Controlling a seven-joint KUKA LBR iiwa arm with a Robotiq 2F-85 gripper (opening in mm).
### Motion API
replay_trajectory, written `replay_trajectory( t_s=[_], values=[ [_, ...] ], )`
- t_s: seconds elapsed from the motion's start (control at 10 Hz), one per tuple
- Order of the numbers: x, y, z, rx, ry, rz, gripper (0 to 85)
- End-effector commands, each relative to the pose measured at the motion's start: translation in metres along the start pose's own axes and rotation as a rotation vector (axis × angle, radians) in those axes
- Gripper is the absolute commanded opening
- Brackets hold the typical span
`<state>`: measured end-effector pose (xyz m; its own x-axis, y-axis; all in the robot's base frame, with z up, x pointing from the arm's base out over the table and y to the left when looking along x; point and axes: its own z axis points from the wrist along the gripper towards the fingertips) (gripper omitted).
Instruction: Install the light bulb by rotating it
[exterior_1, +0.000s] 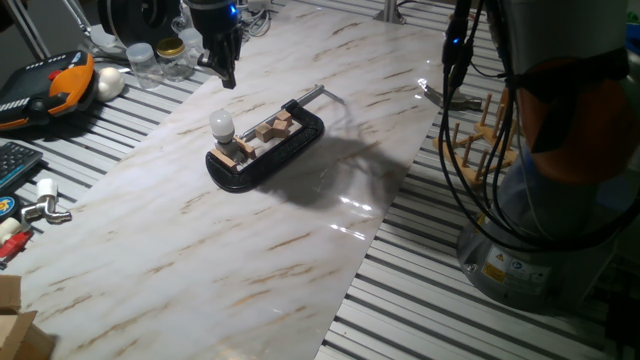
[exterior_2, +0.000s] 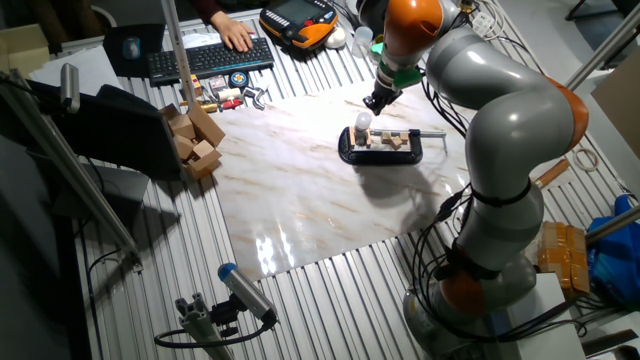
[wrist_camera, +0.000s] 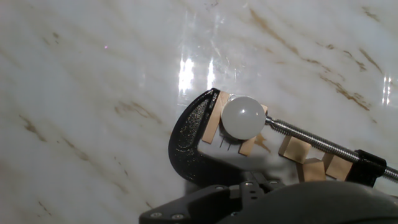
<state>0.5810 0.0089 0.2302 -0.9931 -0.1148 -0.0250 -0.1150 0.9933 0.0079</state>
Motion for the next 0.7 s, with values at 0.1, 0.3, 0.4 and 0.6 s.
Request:
replay_trajectory(
  t_s=[0.1, 0.3, 0.4, 0.6],
  values=[
    [-0.0004, 0.0002, 0.0004, 0.005, -0.007, 0.003, 0.0],
    [-0.0005, 0.0003, 0.0006, 0.007, -0.005, 0.004, 0.0],
    [-0.0002, 0.0006, 0.0005, 0.005, -0.005, 0.004, 0.0],
    [-0.0004, 0.0003, 0.0007, 0.009, -0.008, 0.004, 0.0]
  ],
)
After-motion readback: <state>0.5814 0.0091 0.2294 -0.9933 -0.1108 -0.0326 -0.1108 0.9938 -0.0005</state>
